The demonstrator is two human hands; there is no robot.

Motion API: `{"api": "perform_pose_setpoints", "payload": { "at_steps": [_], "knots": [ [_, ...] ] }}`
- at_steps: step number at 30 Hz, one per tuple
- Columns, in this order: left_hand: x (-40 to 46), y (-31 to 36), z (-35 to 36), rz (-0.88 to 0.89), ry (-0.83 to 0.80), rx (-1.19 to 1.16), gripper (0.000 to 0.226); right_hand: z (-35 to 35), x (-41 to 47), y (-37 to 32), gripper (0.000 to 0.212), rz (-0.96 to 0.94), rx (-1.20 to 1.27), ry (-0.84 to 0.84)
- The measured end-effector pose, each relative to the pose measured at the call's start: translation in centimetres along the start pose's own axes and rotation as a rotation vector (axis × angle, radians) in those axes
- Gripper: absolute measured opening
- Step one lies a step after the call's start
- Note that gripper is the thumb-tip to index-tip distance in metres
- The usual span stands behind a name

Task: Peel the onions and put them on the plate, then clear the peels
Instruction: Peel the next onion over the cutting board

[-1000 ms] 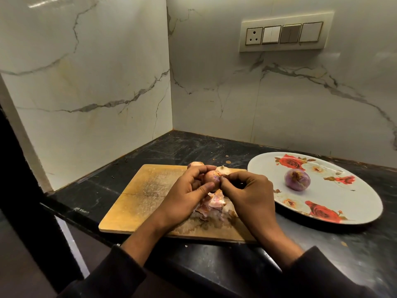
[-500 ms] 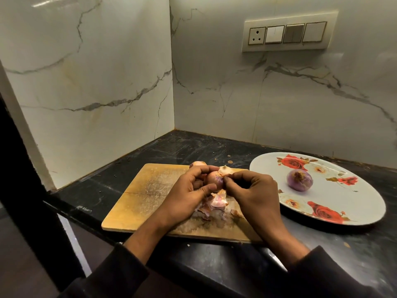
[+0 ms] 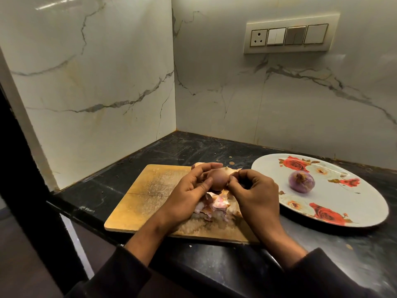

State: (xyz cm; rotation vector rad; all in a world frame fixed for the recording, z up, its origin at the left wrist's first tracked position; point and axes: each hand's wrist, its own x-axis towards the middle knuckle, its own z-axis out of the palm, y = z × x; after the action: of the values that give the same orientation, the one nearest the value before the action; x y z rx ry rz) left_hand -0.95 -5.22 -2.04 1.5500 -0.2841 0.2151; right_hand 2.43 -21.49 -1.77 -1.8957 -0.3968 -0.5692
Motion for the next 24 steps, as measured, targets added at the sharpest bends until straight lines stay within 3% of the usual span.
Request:
{"api": "perform_pose_setpoints", "payload": {
  "at_steps": [5,14,19,24],
  "knots": [
    [0.01,0.17,0.08,-0.035,0.04,-0.078,0.029,-0.34,0.14,-0.08,0.004,0.03,-0.046,-0.002],
    [0.18,-0.05,0.02,-0.003,0.065,-0.032,0.05,-0.26,0.09,-0.28,0.009,0.053,-0.098,-0.103],
    [0.27,-0.41,-0.07,-0.06,0.055,-0.126,0.033,-0.25,-0.01,-0.32,0.016,0.016,-0.07,-0.122],
    [0.41,-0.59,-0.17,-0.051,0.037,-0.112,0.034,-0.22,0.07,-0.21,0.009,-0.037,0.057,-0.085]
  ]
}}
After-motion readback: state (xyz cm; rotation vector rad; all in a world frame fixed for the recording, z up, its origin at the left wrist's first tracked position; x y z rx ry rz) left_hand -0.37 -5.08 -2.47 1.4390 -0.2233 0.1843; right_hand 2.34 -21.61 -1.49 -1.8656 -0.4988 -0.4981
